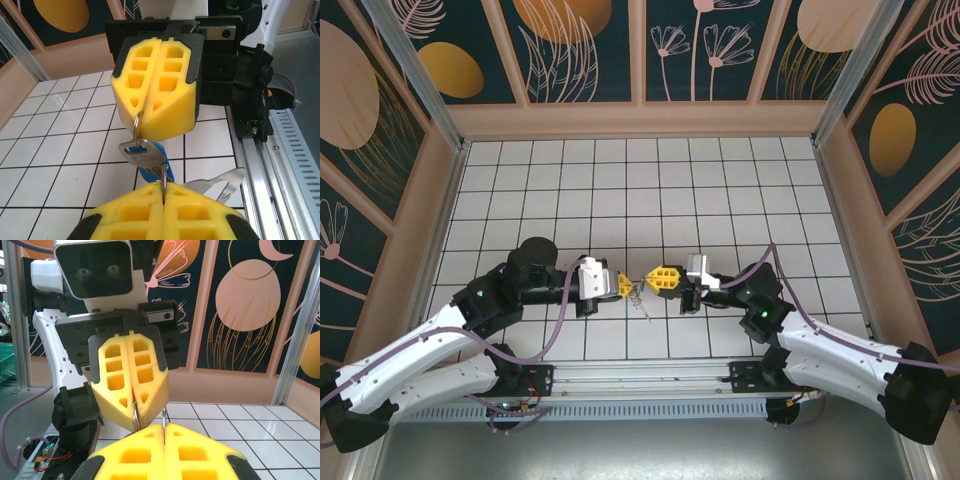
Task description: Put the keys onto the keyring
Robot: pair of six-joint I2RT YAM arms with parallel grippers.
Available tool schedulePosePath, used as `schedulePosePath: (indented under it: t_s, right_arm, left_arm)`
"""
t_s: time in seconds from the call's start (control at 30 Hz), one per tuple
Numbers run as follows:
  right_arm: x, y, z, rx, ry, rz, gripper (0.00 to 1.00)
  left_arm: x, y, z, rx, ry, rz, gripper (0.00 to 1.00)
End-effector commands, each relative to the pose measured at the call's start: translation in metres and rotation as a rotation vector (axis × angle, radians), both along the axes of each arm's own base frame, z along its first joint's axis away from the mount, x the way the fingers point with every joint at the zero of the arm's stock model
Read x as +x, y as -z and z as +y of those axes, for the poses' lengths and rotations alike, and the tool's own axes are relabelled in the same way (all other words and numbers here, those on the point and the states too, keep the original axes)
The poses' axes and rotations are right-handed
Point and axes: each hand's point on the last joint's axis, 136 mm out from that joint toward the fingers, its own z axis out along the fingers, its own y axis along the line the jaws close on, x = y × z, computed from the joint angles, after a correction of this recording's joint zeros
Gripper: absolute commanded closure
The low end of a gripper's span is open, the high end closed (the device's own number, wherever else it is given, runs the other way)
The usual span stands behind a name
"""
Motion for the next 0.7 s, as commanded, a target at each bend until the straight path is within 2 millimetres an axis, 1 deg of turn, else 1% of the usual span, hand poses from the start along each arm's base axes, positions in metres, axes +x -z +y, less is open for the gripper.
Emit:
schedulePosePath:
  t_s: [0.0, 0.23, 0.43, 0.67]
  right_arm:
    - [-0.001, -0.02, -0.006, 0.091, 0.016, -0.041, 1.0]
    - [-0.009, -0.017, 0.002, 0.037, -0.035, -0.034, 1.0]
    - [-0.01, -0.011, 0.007, -0.004, -0.023, -0.036, 1.0]
    - [-0.014, -0.013, 0.01, -0.006, -0.029, -0.054, 1.0]
  left_arm:
    - [-0.003, -0.018, 0.001, -0.037, 0.022, -0.055, 1.0]
    - [0.0, -0.013, 0.003, -0.029, 0.004, -0.059, 1.0]
    - [-0.001, -0.011, 0.003, -0.021, 0.01, -0.052, 1.0]
    - [-0.002, -0.012, 0.003, -0.025, 0.013, -0.054, 1.0]
